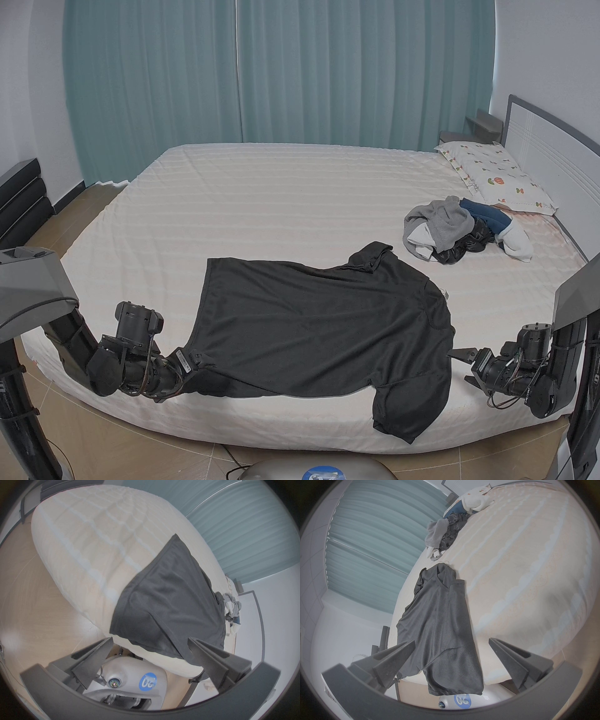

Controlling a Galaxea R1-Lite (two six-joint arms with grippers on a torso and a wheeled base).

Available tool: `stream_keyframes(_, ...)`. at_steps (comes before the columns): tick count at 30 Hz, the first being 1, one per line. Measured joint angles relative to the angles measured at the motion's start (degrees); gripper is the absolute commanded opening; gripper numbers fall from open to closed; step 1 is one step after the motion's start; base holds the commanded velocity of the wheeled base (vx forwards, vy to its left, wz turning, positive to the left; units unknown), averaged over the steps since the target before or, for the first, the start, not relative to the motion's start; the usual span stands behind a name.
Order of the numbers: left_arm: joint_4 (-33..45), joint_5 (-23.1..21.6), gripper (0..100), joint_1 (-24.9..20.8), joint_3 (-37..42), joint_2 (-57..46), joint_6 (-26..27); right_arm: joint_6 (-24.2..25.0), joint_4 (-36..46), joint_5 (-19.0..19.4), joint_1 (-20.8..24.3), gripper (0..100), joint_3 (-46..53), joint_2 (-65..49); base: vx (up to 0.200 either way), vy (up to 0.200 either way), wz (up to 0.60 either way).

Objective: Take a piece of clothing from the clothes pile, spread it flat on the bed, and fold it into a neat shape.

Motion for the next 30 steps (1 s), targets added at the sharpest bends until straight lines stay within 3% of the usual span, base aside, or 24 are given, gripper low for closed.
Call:
stream_keyframes(9, -11.3, 5.8, 100, 1.1, 6.3, 2.5, 0.4, 0.0, 0.0, -0.2, 0.6, 100, 0.9, 0.0, 0.0, 0.0, 0.0)
stream_keyframes(19, -12.6, 10.8, 100, -0.2, 5.7, 6.5, 0.4, 0.0, 0.0, -0.4, 1.1, 100, 1.2, 0.0, 0.0, 0.0, 0.0)
stream_keyframes(20, -12.6, 11.3, 0, -0.5, 5.3, 6.8, 0.4, 0.0, 0.0, -0.4, 1.1, 100, 1.2, 0.0, 0.0, 0.0, 0.0)
stream_keyframes(30, -12.7, 15.4, 0, -2.6, 2.9, 10.0, 0.4, -1.9, 0.0, -0.6, 3.4, 100, 2.3, 0.2, 0.0, 0.0, 0.0)
